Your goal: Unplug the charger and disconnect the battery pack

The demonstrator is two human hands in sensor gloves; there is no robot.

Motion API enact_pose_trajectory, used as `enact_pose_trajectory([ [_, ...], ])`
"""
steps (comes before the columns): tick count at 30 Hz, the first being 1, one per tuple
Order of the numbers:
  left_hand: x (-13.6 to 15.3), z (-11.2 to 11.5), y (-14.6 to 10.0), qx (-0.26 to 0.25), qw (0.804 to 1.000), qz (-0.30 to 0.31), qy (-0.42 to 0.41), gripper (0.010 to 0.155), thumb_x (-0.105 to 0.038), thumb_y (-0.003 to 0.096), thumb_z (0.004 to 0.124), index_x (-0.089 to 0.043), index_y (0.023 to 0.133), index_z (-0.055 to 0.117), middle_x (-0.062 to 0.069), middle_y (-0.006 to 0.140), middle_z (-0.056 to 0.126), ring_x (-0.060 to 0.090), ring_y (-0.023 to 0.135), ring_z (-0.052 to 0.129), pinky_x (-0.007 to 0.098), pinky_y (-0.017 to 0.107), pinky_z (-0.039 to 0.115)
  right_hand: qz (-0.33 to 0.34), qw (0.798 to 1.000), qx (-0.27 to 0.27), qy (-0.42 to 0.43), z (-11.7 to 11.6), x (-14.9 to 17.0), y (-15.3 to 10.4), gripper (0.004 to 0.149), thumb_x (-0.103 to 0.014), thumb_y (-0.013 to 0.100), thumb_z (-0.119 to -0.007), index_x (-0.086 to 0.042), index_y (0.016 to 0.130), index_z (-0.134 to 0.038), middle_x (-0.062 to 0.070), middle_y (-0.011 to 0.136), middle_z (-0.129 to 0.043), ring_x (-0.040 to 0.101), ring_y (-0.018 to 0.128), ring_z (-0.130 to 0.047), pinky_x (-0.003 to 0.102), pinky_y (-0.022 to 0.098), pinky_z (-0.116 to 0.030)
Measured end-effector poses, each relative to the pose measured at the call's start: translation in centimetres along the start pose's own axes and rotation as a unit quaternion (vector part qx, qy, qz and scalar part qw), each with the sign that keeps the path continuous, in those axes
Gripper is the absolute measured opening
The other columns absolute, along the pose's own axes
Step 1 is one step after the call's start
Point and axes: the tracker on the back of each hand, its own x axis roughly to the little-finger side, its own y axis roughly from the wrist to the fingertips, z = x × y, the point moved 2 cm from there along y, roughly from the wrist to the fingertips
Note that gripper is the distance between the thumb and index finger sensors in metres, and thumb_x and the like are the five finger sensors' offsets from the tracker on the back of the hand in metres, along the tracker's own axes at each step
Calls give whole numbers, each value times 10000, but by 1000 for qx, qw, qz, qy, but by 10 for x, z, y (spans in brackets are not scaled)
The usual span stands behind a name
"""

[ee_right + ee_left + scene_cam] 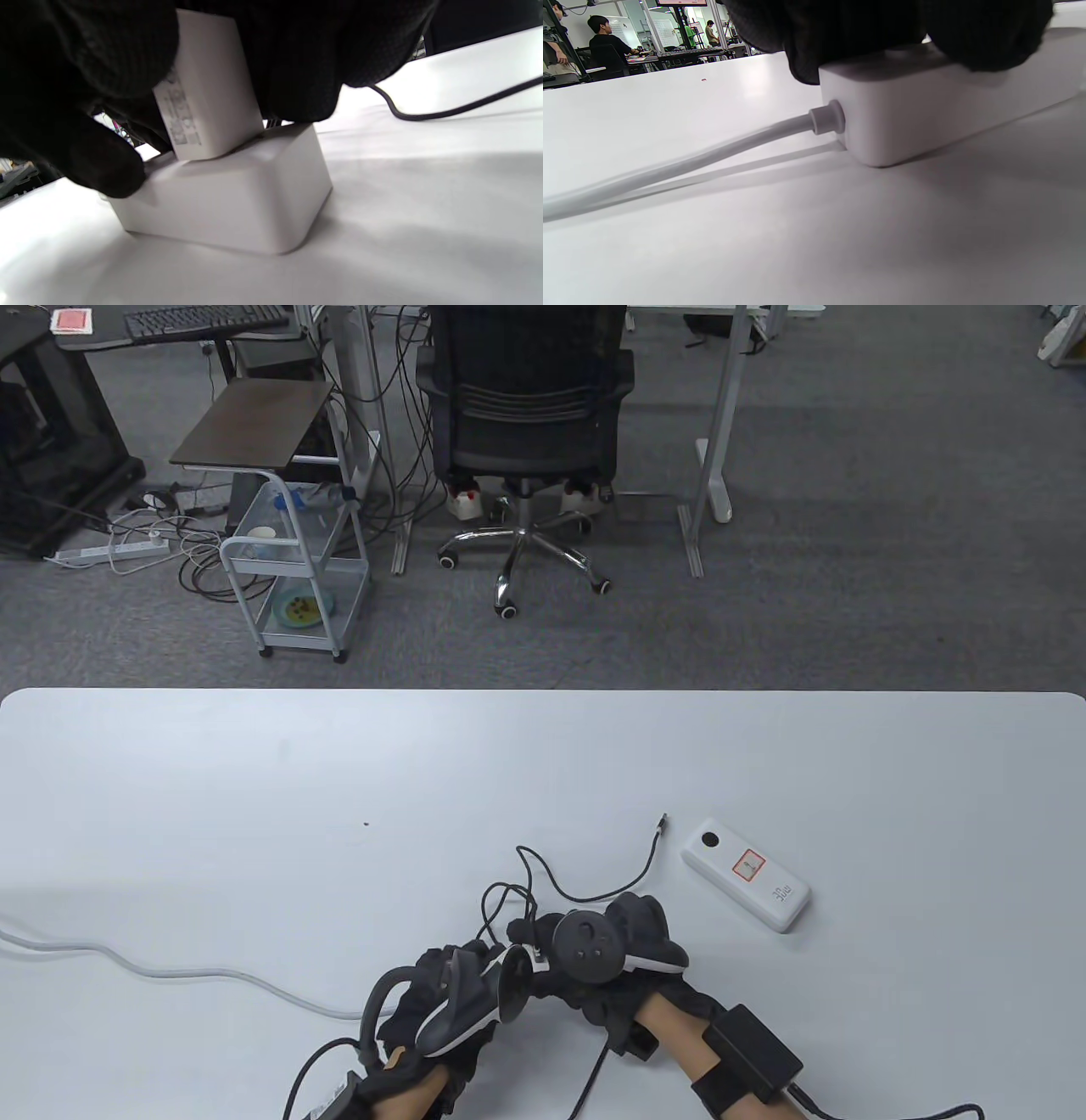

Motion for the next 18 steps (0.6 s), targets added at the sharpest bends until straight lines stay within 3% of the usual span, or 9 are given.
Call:
enact_pose_trajectory([
  [5, -5, -1, -1, -3, 1000, -3, 20, 636, -580, 387, 826, -428, 994, 715, -131, 1079, 831, 146, 1002, 936, 359, 814, 734, 51, 997, 17, -57, 2, -12, -2, 680, -550, 386, -786, -244, 991, -727, 58, 936, -894, 250, 692, -944, 466, 603, -747],
  [12, -6, -1, -2, -1, 1000, 0, 20, 640, -575, 404, 813, -409, 1012, 700, -120, 1091, 813, 151, 1013, 920, 360, 823, 719, 14, 1000, 9, 16, 1, 4, -2, 689, -552, 397, -782, -229, 1002, -720, 79, 934, -902, 242, 662, -958, 466, 580, -761],
  [16, -7, -1, -2, -2, 1000, 0, 21, 645, -576, 397, 821, -412, 1009, 703, -121, 1088, 818, 153, 1011, 923, 364, 819, 723, 51, 997, 7, -49, 4, -9, -3, 680, -544, 382, -801, -262, 995, -719, 49, 949, -885, 235, 687, -946, 465, 597, -755],
  [18, -6, 0, -2, -1, 1000, 2, 21, 646, -578, 398, 816, -414, 1012, 699, -124, 1090, 813, 152, 1011, 922, 361, 819, 724, 36, 999, -2, -32, 3, -7, -1, 687, -547, 394, -787, -248, 1007, -708, 60, 951, -880, 243, 688, -941, 473, 595, -749],
])
